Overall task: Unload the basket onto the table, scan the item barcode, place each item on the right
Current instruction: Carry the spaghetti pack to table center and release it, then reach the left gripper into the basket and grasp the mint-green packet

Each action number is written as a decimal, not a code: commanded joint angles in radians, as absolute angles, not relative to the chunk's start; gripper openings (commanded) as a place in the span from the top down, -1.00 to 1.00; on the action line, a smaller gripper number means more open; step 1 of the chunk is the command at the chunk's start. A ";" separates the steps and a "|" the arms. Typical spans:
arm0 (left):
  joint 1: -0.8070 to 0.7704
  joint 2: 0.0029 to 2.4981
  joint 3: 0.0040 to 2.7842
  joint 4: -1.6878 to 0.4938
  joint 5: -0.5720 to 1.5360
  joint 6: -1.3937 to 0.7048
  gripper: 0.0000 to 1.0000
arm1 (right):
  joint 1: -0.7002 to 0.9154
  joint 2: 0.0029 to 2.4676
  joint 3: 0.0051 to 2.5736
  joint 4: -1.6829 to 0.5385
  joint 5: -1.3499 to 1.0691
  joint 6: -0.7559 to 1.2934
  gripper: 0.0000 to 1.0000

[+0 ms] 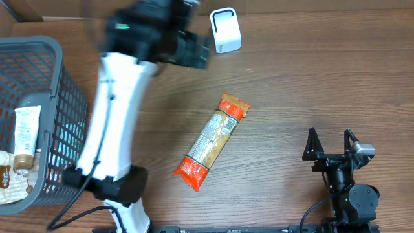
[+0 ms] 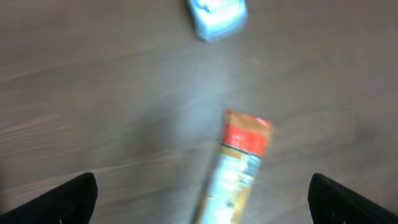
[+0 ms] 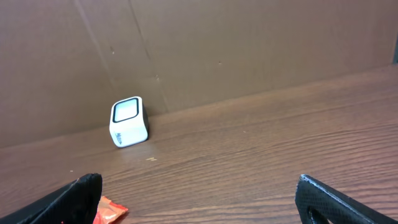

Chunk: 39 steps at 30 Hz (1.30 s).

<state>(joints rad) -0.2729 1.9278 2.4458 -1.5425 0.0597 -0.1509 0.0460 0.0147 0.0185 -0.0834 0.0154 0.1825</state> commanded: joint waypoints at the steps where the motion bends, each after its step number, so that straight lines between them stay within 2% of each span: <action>1: -0.111 1.882 2.616 -1.637 0.051 -0.192 -1.00 | 0.046 0.003 0.008 -0.080 0.025 0.181 -1.00; 3: 0.013 1.865 2.666 -1.690 0.045 -0.228 -1.00 | 0.046 0.003 0.008 -0.080 0.025 0.181 -1.00; 10: 0.455 1.794 2.606 -1.689 0.226 -0.231 -1.00 | 0.046 0.003 0.008 -0.080 0.025 0.181 -1.00; 15: 0.656 1.765 2.486 -1.689 0.237 -0.181 -1.00 | 0.046 0.003 0.008 -0.080 0.025 0.181 -1.00; 26: 0.882 1.751 2.128 -1.604 0.399 -0.047 -0.81 | 0.046 0.003 0.008 -0.080 0.025 0.181 -1.00; 31: 0.970 1.733 1.990 -1.534 0.492 -0.015 -0.83 | 0.046 0.003 0.008 -0.080 0.025 0.181 -1.00; 37: 0.983 1.732 1.768 -1.353 0.517 0.058 -0.84 | 0.046 0.003 0.008 -0.080 0.025 0.181 -1.00; 39: 0.982 1.732 1.696 -1.311 0.530 0.109 -0.94 | 0.046 0.003 0.008 -0.080 0.025 0.181 -1.00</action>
<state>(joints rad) 0.9882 1.7576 1.7760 -1.3323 0.4702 0.0147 0.0456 0.0147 0.0185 -0.0830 0.0154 0.1825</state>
